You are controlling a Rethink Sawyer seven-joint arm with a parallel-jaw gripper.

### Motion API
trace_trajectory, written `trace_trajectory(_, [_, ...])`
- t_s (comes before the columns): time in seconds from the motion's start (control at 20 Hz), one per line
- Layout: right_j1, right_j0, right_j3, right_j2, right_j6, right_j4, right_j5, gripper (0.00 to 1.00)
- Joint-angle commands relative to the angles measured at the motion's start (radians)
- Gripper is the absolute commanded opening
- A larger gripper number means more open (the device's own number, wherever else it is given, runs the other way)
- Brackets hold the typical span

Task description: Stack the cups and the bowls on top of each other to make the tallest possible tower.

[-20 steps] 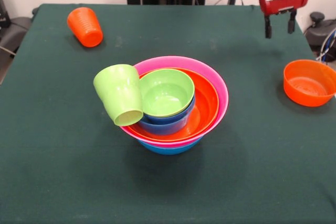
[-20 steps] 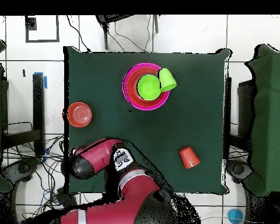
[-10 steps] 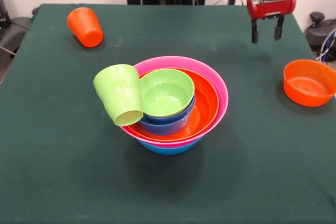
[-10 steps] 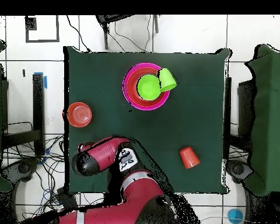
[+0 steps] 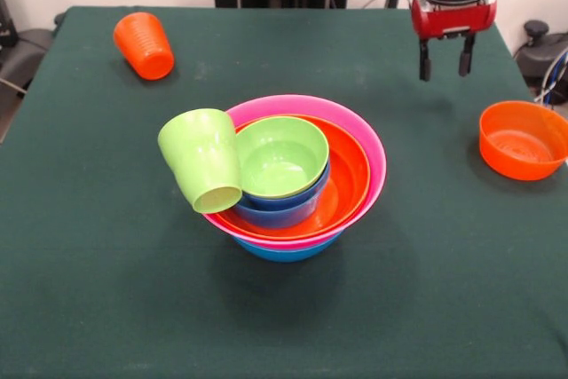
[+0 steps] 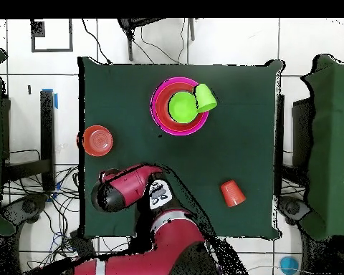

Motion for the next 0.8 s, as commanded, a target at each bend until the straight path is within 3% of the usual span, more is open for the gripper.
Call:
trace_trajectory(0.05, [0.039,-0.002,-0.083,-0.001,0.071,-0.005,-0.052,1.00])
trace_trajectory(0.35, [0.029,0.000,-0.085,-0.012,0.071,-0.007,-0.060,1.00])
trace_trajectory(0.65, [-0.088,-0.032,-0.050,0.008,0.036,0.007,0.036,1.00])
trace_trajectory(0.8, [-0.124,-0.093,-0.028,0.074,-0.001,0.017,0.078,1.00])
